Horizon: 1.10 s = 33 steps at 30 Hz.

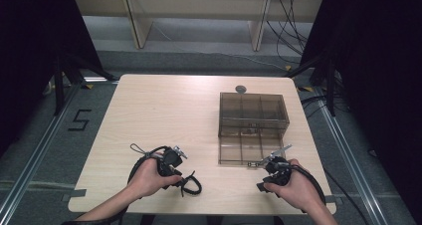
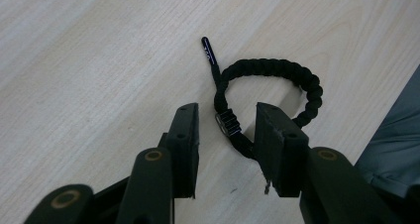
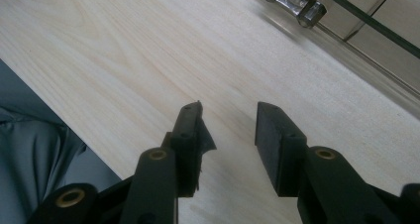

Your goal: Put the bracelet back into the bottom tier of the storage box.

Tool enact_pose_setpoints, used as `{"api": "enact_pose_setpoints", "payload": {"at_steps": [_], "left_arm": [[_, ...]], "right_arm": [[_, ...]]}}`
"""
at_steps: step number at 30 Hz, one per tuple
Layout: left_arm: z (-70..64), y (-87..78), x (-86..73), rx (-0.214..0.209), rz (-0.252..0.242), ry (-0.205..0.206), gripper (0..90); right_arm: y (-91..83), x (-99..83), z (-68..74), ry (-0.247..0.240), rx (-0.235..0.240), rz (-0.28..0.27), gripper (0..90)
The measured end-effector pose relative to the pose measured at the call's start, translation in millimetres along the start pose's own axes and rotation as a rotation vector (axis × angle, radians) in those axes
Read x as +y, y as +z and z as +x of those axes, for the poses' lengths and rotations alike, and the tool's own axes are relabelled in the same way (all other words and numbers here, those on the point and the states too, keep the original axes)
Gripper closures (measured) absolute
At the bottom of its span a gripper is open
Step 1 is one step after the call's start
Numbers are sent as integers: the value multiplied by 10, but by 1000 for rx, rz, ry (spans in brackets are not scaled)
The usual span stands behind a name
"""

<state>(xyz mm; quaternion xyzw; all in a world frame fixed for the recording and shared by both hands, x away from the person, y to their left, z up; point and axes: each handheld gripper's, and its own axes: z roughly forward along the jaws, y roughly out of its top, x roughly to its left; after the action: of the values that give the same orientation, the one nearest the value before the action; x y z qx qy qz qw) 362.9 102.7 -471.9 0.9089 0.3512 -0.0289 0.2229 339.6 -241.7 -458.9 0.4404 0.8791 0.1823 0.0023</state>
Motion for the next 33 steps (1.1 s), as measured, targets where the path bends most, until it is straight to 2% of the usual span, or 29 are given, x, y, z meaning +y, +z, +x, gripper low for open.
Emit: {"api": "enact_pose_setpoints", "payload": {"at_steps": [4,5,6,8,13,15,17,24,33], "left_arm": [[-21,26,17,-2,10,0,633],[-19,28,22,-3,22,7,635],[-1,24,30,-8,43,31,635],[-19,39,34,-3,35,23,639],[-29,64,49,1,51,58,663],[-38,75,52,1,52,60,670],[-39,94,49,16,65,74,677],[-49,110,40,22,73,82,719],[-72,139,23,44,88,133,760]], "right_arm": [[17,-2,-3,-5,10,-2,624],[20,-2,-2,-1,10,0,623],[22,-2,3,9,8,4,622],[29,0,1,5,11,3,620],[32,1,4,9,12,8,616],[39,-2,-1,7,17,3,614],[40,-5,2,9,24,7,612],[53,-4,9,8,21,4,609],[64,-5,15,2,24,7,608]]}}
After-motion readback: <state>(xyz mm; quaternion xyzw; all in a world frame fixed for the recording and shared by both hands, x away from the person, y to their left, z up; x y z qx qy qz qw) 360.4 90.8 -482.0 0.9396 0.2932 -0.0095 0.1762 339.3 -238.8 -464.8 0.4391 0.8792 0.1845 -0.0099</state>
